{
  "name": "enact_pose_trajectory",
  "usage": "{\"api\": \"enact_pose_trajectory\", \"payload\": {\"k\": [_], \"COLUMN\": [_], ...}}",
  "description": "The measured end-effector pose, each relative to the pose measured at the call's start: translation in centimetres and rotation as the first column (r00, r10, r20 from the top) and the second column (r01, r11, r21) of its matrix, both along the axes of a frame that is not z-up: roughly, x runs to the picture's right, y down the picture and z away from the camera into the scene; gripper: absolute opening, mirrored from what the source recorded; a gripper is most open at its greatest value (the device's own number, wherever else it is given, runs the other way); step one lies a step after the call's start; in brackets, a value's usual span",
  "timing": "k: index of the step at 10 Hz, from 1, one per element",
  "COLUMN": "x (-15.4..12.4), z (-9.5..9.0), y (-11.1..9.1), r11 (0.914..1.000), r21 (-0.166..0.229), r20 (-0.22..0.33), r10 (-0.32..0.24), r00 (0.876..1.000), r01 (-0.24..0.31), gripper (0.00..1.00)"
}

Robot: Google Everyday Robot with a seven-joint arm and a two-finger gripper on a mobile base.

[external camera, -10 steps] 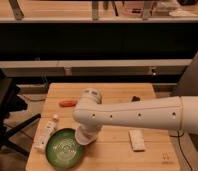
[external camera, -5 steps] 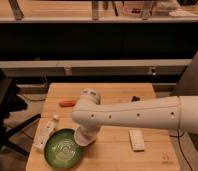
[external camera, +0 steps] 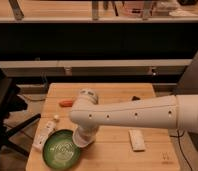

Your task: Place the ceramic cup in the ceramic bowl

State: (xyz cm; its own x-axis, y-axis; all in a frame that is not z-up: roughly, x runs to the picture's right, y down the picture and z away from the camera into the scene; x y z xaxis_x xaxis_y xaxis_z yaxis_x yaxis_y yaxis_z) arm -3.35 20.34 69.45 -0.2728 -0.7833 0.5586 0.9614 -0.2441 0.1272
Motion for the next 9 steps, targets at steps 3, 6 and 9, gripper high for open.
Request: {"api": "enact_pose_trajectory", "payload": {"k": [3,6,9], "x": [-0.3,-1.4,-4.8], "z": [-0.6,-4.0,-7.2], "y": [-0.4,-3.3,-5.0], "r11": [0.9998,0.996,0.993], "r21": [0.02,0.089,0.112], "r20": [0.007,0.042,0.146], "r10": [0.005,0.003,-0.052], "r00": [1.0,0.999,0.988], "r01": [-0.005,-0.007,0.036], "gripper": [0.0,0.0,0.0]}}
